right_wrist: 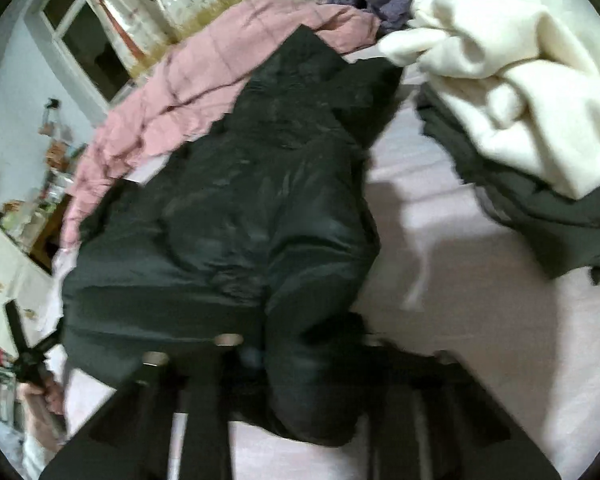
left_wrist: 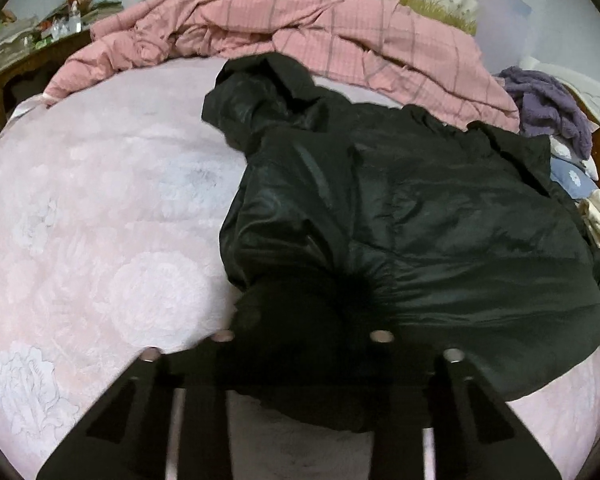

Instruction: Fold large clothes

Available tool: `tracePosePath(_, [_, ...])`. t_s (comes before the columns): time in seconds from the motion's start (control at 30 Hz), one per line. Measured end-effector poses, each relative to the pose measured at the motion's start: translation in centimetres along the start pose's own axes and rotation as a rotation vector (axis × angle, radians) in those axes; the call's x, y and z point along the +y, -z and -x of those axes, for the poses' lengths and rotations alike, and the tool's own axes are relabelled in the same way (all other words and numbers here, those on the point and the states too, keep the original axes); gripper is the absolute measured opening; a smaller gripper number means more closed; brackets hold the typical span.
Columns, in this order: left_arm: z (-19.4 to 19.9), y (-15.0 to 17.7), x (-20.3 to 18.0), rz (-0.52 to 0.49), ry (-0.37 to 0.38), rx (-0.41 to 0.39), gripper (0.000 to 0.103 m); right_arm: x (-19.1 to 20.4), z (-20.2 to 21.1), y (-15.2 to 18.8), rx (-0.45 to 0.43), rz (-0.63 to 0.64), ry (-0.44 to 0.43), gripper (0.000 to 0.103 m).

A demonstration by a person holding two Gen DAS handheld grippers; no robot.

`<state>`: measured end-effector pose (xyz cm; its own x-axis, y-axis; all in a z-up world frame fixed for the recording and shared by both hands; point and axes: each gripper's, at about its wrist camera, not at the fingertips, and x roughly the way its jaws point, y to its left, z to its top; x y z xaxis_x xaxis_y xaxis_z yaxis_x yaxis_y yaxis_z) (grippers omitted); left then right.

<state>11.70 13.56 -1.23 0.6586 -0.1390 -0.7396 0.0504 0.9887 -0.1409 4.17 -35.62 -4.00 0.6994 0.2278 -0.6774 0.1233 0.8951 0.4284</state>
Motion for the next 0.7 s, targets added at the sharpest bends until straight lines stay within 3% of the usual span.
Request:
tracePosePath(0.13, [1.6,0.1,-0.5,-0.002,-0.020,-0.044,0.015,1.1,1.5,0.5,-0.058,0.046,0.056,0.010])
tracePosePath(0.27, [4.8,0.4,-0.5,0.023,-0.002,-0.073,0.015,2.8,4.9,1.4,-0.118,0.103,0.125,0.009])
tracePosePath(0.37, [7.5,2.1,-1.0,-0.020,-0.013,-0.090,0.015,3.6,7.7,3.1,-0.146,0.159,0.163,0.009])
tracePosePath(0.53, [10.6,7.3,-0.9,-0.055,-0.027,-0.089,0.016,2.2,11.5,8.0,-0.143,0.122,0.145,0.010])
tracePosePath(0.7, [11.3,9.1,-0.5,-0.054,-0.031,-0.091,0.018,1.5,12.1,9.8,-0.114,0.120,0.138,0.010])
